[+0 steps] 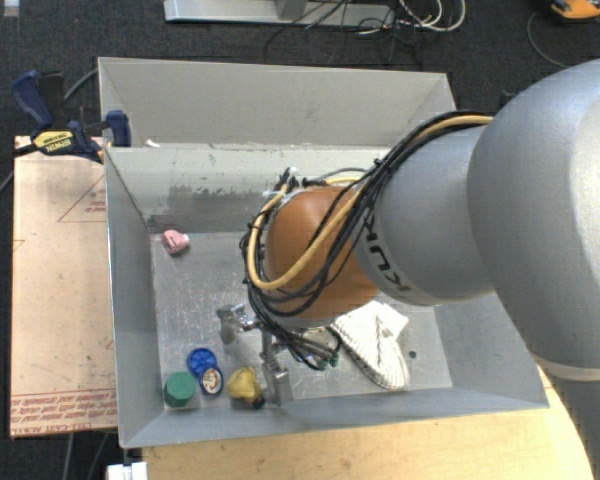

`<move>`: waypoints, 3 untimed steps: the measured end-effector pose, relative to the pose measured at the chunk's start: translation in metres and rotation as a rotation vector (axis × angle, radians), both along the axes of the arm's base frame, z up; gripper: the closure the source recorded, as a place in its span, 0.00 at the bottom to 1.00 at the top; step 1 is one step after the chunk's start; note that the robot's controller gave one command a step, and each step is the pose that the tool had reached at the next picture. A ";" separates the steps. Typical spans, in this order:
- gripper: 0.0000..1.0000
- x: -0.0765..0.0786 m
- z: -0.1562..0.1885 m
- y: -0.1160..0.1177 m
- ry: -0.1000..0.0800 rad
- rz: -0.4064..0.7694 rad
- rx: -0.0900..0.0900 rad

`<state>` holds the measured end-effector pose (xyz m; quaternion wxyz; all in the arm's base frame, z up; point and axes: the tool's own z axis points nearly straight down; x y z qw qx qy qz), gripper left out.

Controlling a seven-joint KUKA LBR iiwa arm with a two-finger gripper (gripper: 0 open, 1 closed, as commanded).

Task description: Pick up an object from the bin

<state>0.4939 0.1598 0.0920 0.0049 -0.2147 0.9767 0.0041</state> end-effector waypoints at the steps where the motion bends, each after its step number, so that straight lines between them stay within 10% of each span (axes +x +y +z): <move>1: 0.00 -0.003 -0.014 0.059 -0.008 0.138 0.004; 2: 0.00 0.011 -0.021 0.054 0.000 0.141 0.000; 3: 1.00 0.003 -0.021 0.058 -0.013 0.135 0.008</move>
Offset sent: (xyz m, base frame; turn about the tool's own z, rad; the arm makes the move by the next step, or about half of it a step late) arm 0.0111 0.0526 -0.0220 -0.1432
